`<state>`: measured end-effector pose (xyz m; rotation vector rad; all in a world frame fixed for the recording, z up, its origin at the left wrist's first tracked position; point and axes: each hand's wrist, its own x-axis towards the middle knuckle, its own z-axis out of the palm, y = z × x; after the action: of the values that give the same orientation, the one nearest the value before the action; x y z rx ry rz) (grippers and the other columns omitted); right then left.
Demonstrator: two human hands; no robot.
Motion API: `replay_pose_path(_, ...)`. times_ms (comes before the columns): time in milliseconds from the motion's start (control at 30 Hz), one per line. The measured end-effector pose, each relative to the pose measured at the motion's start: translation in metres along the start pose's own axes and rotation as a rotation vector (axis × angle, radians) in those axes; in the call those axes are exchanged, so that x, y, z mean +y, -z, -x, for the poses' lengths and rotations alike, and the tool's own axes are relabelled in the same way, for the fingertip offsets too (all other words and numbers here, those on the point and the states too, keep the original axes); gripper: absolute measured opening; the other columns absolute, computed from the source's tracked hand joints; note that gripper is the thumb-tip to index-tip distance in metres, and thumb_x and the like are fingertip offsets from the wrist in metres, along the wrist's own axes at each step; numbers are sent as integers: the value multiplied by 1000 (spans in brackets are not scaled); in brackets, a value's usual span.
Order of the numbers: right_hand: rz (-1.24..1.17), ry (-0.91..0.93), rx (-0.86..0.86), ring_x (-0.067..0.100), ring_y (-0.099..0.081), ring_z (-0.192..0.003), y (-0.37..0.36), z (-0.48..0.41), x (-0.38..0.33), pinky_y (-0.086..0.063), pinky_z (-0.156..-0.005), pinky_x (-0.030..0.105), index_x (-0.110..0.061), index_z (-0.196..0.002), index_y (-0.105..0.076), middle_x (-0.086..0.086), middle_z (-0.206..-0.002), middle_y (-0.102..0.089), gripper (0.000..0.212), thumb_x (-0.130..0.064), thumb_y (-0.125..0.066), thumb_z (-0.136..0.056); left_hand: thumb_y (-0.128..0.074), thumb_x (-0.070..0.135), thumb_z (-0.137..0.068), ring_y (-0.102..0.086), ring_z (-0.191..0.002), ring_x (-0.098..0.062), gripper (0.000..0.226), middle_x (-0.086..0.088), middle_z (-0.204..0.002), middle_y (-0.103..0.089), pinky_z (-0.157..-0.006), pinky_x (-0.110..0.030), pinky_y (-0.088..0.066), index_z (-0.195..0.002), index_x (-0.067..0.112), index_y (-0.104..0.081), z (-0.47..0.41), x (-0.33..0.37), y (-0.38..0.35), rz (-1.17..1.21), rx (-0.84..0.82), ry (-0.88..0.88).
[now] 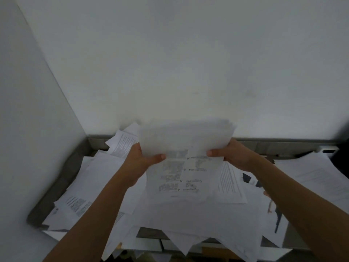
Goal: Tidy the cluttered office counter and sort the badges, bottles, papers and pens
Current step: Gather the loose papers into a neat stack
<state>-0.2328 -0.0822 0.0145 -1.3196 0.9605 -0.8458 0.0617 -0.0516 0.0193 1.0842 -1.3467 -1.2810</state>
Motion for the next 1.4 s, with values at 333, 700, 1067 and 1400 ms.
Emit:
replay_pose_path(333, -76, 87, 74, 36, -67, -104, -22, -6, 7, -56, -85, 51, -5, -117, -65, 17, -113, -69, 43, -6, -76, -75, -78, 6, -68, -69, -97, -34, 43, -17, -107, -71, -77, -49, -58, -110, 9, -67, 0, -8, 0, 98, -1, -46)
replay_pose_path(700, 10, -117, 59, 29, -68, -105, 9, 23, 38, -55, -88, 49, -13, -122, -64, 8, -116, -71, 40, -17, -72, -82, -71, -4, -78, -65, -105, -39, 42, -21, -115, -67, -84, -54, -55, -119, -3, -61, -24, -24, -42, 223, -10, 109)
replay_pose_path(1067, 170, -322, 416, 33, -73, -86, 192, 113, 42, -58, -80, 49, -4, -107, -70, 15, -95, -75, 30, -14, -76, -80, -54, -5, -89, -68, -97, -28, 36, -11, -115, -68, -73, -37, -58, -123, 9, -58, -69, -65, -236, 224, -74, 400)
replay_pose_path(1400, 375, -521, 545, 27, -72, -78, 355, 194, 83, -57, -63, 31, -6, -103, -69, 12, -88, -74, 24, -7, -76, -80, -59, -6, -80, -71, -91, -30, 48, -13, -109, -71, -74, -41, -60, -125, 12, -57, -73, -127, -421, 181, -214, 624)
